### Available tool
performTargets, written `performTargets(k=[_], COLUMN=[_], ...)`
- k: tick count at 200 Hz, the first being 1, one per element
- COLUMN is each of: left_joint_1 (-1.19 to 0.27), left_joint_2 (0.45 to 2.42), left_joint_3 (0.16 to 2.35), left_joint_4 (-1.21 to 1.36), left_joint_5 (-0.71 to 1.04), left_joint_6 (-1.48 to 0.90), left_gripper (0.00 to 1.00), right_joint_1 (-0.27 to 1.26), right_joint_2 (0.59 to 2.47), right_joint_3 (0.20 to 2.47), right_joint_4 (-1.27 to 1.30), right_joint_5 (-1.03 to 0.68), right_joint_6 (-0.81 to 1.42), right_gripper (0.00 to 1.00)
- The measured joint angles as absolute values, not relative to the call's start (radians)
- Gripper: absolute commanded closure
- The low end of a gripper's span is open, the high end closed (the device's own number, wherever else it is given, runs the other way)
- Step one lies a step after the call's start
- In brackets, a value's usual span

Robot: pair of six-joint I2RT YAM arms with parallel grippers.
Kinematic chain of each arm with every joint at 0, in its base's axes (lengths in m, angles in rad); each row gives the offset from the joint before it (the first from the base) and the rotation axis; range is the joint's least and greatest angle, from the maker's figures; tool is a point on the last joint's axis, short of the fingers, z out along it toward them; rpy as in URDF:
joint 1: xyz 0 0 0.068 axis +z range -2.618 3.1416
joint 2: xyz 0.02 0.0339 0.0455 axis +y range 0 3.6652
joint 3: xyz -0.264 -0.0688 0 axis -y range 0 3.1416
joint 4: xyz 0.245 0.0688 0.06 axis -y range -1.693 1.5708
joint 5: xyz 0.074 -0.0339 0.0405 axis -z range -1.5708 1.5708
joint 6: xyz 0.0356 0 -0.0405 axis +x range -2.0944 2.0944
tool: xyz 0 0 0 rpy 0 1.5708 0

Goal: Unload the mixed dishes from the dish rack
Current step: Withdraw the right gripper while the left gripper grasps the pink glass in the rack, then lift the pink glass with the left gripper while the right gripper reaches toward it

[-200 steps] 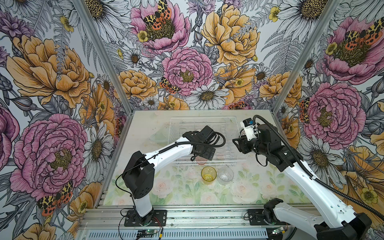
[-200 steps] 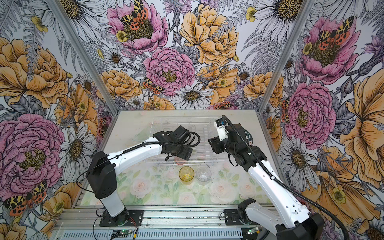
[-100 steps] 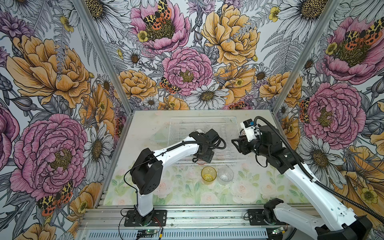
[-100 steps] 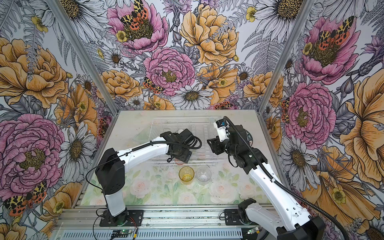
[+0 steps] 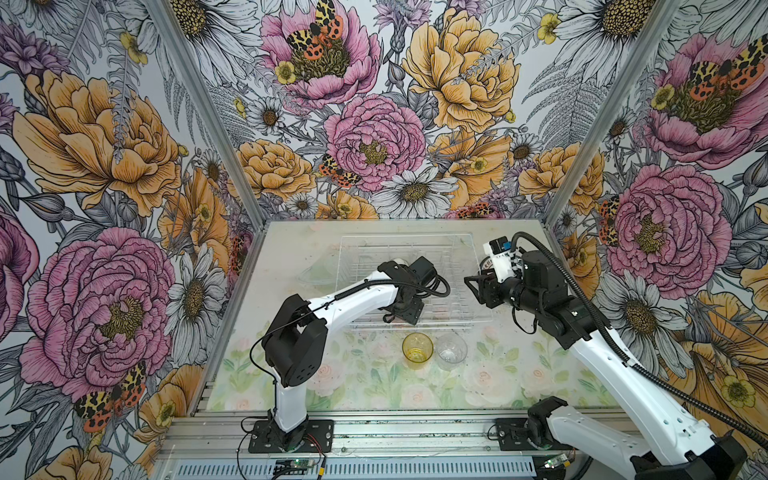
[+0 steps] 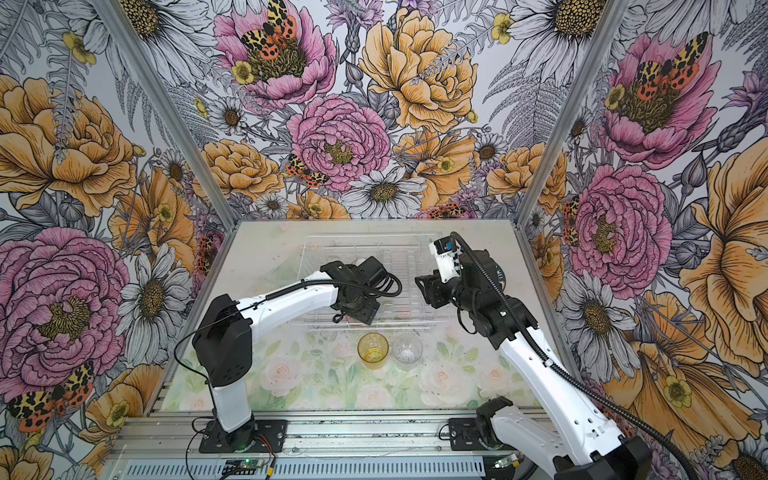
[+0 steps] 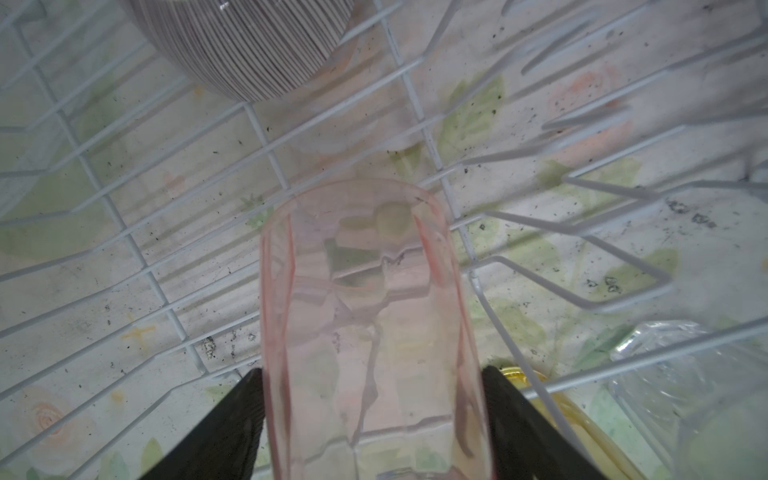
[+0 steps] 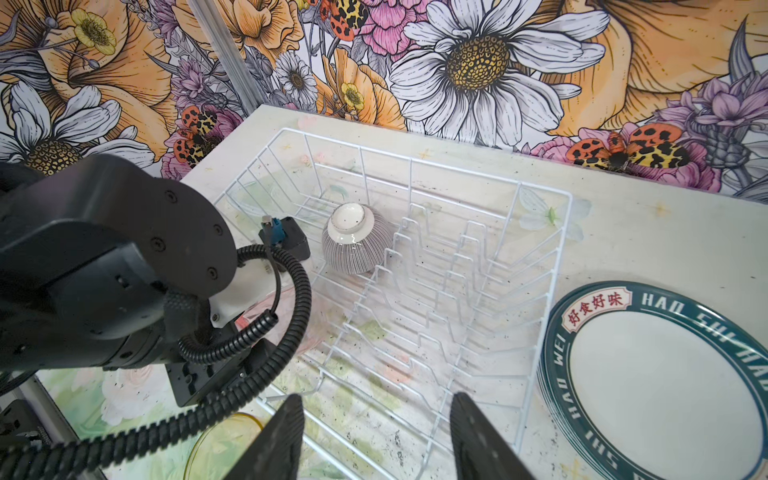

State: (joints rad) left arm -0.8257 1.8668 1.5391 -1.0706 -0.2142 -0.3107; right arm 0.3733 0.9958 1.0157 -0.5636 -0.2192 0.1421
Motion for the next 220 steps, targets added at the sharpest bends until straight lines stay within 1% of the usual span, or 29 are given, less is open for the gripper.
performTargets(k=[32,66,84,118,142,163,191,220], left_joint_1=[-0.797,-0.768,-0.762,-0.745,-0.701,-0.644,-0.574,-0.536], left_joint_2=[1.842,1.832,1.829,1.82,1.799,1.747,1.673,1.641], left_joint_3=[1.527,1.524,1.524,1.524,1.52,1.489,1.448,1.417], left_joint_4=[-1.079,-1.104,-1.111,-1.122,-1.121,-1.094,-1.044,-0.988], left_joint_5=[-0.204,-0.192,-0.184,-0.167,-0.13,-0.067,0.03,0.117], left_joint_6=[-0.288,-0.268,-0.249,-0.209,-0.179,-0.152,-0.122,-0.104], left_gripper=[0.26,0.38,0.42,0.46,0.49,0.51,0.52,0.53], right_joint_1=[0.373,0.373,0.373,0.373,0.373,0.373,0.373,0.373], right_joint_2=[0.995,0.995,0.995,0.997,1.011,1.031,1.06,1.091], right_joint_3=[1.012,1.008,1.008,1.008,1.008,1.003,1.001,0.989], right_joint_4=[-0.562,-0.562,-0.562,-0.562,-0.551,-0.533,-0.509,-0.462], right_joint_5=[-0.219,-0.219,-0.219,-0.223,-0.245,-0.279,-0.34,-0.43], right_joint_6=[0.142,0.142,0.142,0.15,0.162,0.174,0.196,0.219], right_gripper=[0.41,0.41,0.41,0.41,0.41,0.41,0.41,0.41])
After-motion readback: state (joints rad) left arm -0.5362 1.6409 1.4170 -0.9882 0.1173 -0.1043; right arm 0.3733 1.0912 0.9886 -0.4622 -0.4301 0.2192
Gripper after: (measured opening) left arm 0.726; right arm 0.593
